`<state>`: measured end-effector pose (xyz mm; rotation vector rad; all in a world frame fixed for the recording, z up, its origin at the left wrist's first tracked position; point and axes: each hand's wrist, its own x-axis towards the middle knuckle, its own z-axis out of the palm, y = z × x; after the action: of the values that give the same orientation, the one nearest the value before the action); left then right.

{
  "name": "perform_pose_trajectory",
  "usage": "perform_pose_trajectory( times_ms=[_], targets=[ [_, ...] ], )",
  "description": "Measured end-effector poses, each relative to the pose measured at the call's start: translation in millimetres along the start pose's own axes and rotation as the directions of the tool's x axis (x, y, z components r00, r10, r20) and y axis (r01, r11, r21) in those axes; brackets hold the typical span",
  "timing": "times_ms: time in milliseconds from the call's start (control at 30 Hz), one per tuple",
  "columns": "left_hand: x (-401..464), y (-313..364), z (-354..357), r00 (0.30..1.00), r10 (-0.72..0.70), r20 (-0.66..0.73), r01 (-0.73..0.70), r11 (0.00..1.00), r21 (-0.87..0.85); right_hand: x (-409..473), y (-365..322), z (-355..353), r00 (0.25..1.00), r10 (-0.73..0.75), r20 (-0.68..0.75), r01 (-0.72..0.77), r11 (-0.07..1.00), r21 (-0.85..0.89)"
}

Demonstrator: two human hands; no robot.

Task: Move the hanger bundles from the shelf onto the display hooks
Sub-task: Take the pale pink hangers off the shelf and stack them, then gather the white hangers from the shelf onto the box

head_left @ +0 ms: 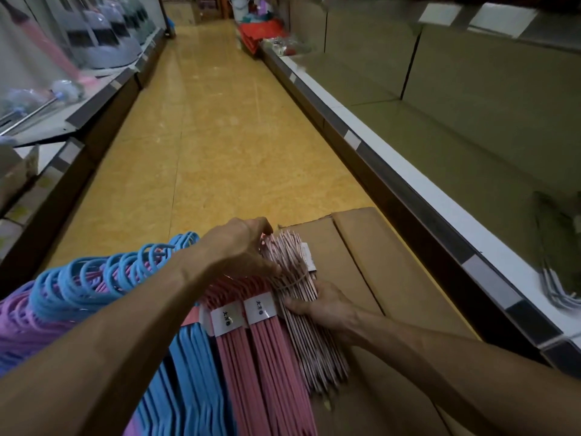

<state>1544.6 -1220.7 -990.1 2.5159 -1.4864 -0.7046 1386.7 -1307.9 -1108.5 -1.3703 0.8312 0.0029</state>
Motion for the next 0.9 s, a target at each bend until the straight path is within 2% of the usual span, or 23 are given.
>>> perform_pose_trajectory(
  times_ms=[267,433,533,733,900],
  targets=[
    [4,8,-7,0.998,-0.016,0.069,0.016,1.0,0.011,-11,-9,-19,0.998,0.054,0.045,-0.043,0.976,-0.216],
    [4,29,-18,0.998,0.052,-0.036,-0.053,0.998,-0.031,-48,-18,-56,0.998,-0.011,-0.069,-0.019,0.91,-0.415],
    [5,56,-23,0.984,0.115,-0.137,-0.136,0.979,-0.15,-76,-20,-91,0.993,-0.055,-0.108,0.008,0.919,-0.395],
    [6,135,-22,0.93,0.223,-0.291,-0.32,0.881,-0.348,-133,-23,-160,0.978,-0.112,-0.174,0.056,0.953,-0.298],
    [11,196,-12,0.91,0.255,-0.328,-0.397,0.766,-0.505,-169,-21,-200,0.937,-0.145,-0.316,0.064,0.965,-0.254]
  ],
)
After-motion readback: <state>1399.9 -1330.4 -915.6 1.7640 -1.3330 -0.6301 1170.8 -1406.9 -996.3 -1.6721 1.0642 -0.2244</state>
